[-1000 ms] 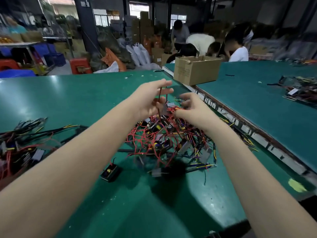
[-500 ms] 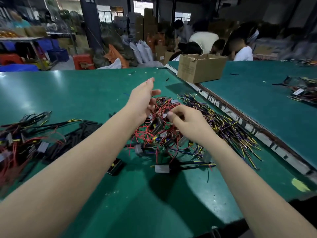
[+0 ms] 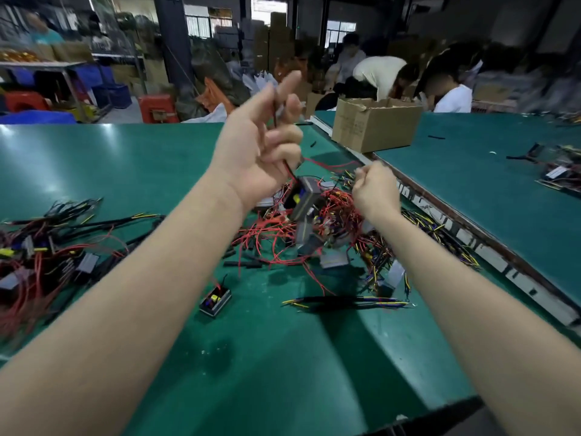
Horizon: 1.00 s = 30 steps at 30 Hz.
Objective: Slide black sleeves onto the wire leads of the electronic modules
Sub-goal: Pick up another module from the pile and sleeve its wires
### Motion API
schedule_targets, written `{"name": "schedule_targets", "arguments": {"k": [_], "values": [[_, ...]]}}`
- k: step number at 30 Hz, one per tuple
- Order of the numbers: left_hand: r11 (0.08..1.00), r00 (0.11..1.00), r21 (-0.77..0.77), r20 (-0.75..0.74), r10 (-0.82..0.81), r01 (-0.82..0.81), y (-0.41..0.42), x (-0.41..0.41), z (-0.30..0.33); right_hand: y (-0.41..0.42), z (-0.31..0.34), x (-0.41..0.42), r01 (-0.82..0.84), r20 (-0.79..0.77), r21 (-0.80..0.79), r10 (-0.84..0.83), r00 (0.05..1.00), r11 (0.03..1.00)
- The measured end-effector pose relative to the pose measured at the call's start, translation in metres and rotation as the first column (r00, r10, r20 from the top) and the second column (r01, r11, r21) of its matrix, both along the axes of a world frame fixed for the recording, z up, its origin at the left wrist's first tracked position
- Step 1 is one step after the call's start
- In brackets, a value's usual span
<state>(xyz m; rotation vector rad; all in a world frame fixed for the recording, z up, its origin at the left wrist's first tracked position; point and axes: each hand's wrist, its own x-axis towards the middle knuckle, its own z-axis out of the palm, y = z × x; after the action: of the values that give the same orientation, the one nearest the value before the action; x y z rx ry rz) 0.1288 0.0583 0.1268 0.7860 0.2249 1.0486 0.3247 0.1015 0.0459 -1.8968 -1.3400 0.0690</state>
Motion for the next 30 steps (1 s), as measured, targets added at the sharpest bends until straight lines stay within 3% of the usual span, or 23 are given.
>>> {"name": "schedule_targets", "arguments": {"k": [2,4,6,8,10,12,15,17,18,20,22,24,26,30], "values": [[0.997,0.993,0.064,-0.107,0.043,-0.036,0.002,-0.013,0.007,0.011,0.016,0.007,0.071,-0.079,0.153,-0.060,0.995,0.986],[0.987,0.950,0.143,-0.293,0.110,-0.071,0.004,-0.024,0.007,0.021,0.026,0.013,0.081,-0.082,0.140,-0.070,0.994,0.987],[0.976,0.846,0.198,-0.503,0.176,-0.085,0.007,-0.030,0.000,0.028,0.023,0.016,0.031,0.087,-0.164,-0.017,0.996,0.986],[0.959,0.669,0.253,-0.693,0.270,-0.125,0.009,-0.034,-0.011,0.029,0.012,0.012,0.032,0.245,-0.499,0.106,0.964,0.866],[0.932,0.486,0.320,-0.796,0.361,-0.169,0.012,-0.038,-0.022,0.027,0.004,0.003,0.062,0.294,-0.581,0.138,0.946,0.812],[0.924,0.415,0.337,-0.826,0.382,-0.181,0.014,-0.043,-0.029,0.021,-0.002,-0.007,0.068,0.338,-0.482,0.114,0.934,0.874],[0.910,0.422,0.373,-0.806,0.415,-0.183,0.012,-0.054,-0.031,-0.002,-0.013,-0.024,-0.031,0.399,-0.101,0.069,0.914,0.994],[0.892,0.475,0.402,-0.756,0.450,-0.205,0.008,-0.062,-0.030,-0.024,-0.025,-0.036,-0.146,0.445,0.046,0.111,0.889,0.988],[0.886,0.530,0.407,-0.712,0.461,-0.225,0.006,-0.066,-0.029,-0.034,-0.035,-0.040,-0.185,0.494,0.035,0.144,0.857,0.982],[0.870,0.664,0.410,-0.573,0.480,-0.276,0.003,-0.076,-0.027,-0.049,-0.058,-0.042,-0.178,0.563,-0.130,0.221,0.796,0.975],[0.856,0.770,0.394,-0.409,0.490,-0.335,0.001,-0.088,-0.024,-0.049,-0.080,-0.033,-0.117,0.525,-0.371,0.312,0.792,0.921],[0.860,0.837,0.357,-0.279,0.471,-0.365,0.001,-0.102,-0.020,-0.036,-0.090,-0.020,-0.091,0.473,-0.505,0.364,0.803,0.858],[0.876,0.878,0.323,-0.203,0.433,-0.358,0.002,-0.113,-0.019,-0.020,-0.090,-0.010,-0.120,0.456,-0.503,0.381,0.805,0.856],[0.903,0.885,0.270,-0.240,0.399,-0.334,0.000,-0.121,-0.035,0.009,-0.087,-0.004,-0.115,0.439,-0.475,0.348,0.829,0.872]]}}
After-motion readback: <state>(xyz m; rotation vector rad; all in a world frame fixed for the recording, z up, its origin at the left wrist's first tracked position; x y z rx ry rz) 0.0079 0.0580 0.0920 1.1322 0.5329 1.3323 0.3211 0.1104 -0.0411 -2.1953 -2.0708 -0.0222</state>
